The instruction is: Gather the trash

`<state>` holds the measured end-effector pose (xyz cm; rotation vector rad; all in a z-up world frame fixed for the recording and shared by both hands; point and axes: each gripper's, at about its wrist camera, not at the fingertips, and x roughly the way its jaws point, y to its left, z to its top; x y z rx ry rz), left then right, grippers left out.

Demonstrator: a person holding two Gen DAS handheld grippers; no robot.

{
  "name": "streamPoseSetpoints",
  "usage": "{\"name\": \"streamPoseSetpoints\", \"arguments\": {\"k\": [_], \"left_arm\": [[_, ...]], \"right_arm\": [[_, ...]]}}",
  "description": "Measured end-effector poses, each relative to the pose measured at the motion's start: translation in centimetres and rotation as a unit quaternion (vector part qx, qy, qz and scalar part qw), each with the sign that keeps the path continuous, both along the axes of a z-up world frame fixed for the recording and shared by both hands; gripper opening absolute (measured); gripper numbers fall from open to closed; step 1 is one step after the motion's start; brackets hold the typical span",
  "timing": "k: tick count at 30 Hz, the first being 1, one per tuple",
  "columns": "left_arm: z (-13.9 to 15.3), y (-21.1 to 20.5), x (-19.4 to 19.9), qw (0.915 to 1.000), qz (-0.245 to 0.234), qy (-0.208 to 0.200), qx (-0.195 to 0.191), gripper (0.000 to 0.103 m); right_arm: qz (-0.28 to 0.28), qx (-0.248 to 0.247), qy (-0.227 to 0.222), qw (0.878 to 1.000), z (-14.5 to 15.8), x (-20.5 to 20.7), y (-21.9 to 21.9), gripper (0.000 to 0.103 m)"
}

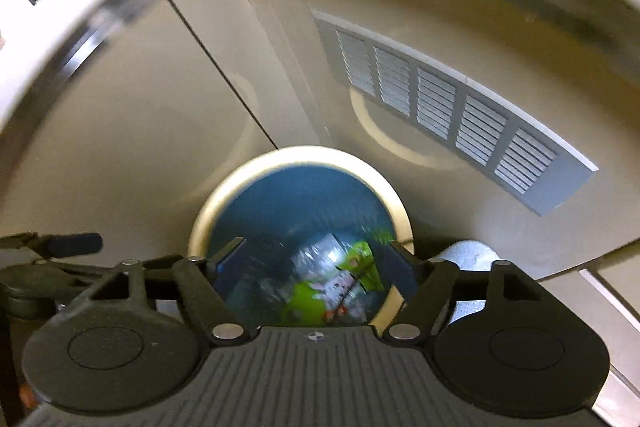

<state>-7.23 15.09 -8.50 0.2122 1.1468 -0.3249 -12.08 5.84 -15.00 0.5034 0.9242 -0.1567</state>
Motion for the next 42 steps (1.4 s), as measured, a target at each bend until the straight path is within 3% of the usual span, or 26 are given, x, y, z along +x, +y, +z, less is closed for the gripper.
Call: {"name": "streamPoseSetpoints", "arguments": {"k": [6, 13, 27, 42], "left_arm": [[2.0, 0.8, -3.0, 0.9997, -0.003, -0.020, -0.013, 0.103], [3.5, 1.5, -4.6, 0.9990, 0.006, -0.040, -0.017, 0.103], [5.8, 2.7, -6.4, 0.9965, 0.005, -0.081, -0.016, 0.103], [6.0, 2.8, -6.4, 0.9964, 0.004, -0.084, -0.012, 0.103]], "right_arm": [[0.023, -0.054, -0.063, 0.996, 3.7, -3.1, 2.4, 0.088], [0.048, -0.097, -0.093, 0.990, 6.0, -5.0, 3.6, 0.091], [0.073, -0.157, -0.121, 0.977, 7.5, -6.2, 5.3, 0.094], [0.063, -0.152, -0.119, 0.979, 7.3, -6.3, 4.9, 0.094]]}}
